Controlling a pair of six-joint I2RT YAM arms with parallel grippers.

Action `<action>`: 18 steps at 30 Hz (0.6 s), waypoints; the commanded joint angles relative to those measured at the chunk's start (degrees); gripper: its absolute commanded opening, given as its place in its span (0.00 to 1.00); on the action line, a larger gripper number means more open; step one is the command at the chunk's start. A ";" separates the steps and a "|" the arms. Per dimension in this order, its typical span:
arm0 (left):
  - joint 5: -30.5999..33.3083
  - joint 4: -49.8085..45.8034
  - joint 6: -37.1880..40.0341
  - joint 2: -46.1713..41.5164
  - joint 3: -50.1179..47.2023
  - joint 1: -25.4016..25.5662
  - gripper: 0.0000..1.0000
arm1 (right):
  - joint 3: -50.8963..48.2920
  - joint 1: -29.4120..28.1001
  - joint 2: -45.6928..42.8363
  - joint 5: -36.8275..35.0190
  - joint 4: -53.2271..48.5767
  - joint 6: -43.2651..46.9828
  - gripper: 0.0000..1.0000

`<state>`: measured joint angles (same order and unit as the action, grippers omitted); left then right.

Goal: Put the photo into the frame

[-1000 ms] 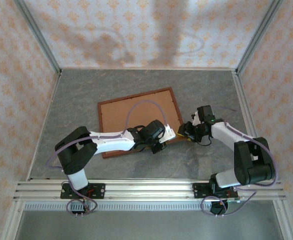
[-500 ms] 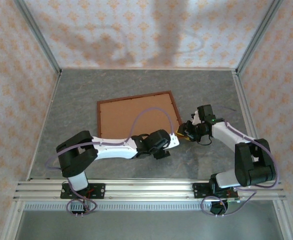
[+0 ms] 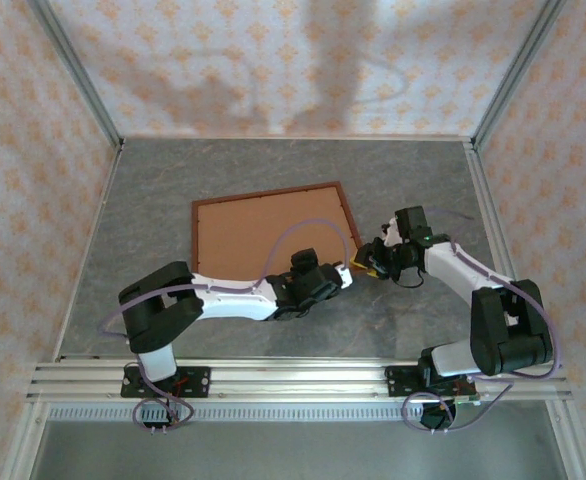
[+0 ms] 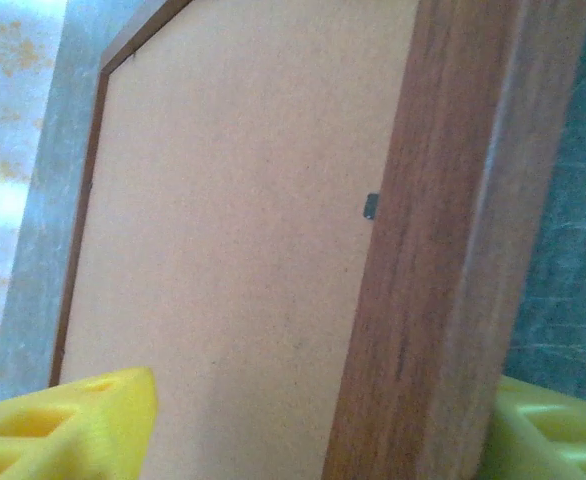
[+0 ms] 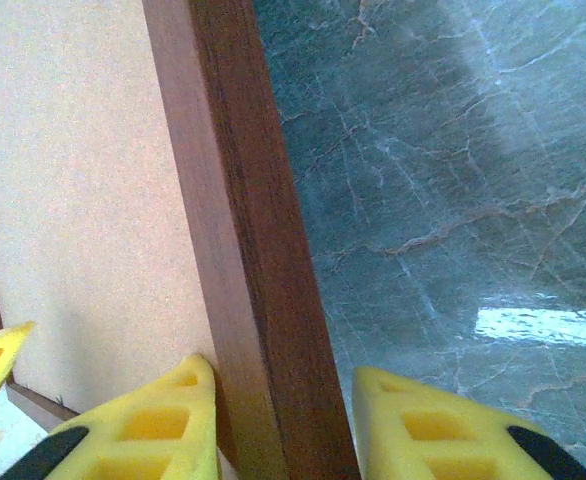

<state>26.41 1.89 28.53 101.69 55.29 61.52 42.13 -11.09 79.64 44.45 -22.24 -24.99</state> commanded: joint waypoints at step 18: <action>13.49 6.61 4.04 -3.49 0.09 -0.19 0.14 | 10.81 1.24 -4.73 -8.28 -10.57 2.37 0.43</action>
<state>37.10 5.32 37.43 102.48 55.31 62.33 49.36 -11.00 77.69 40.71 -27.77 -24.34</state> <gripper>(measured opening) 0.197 0.431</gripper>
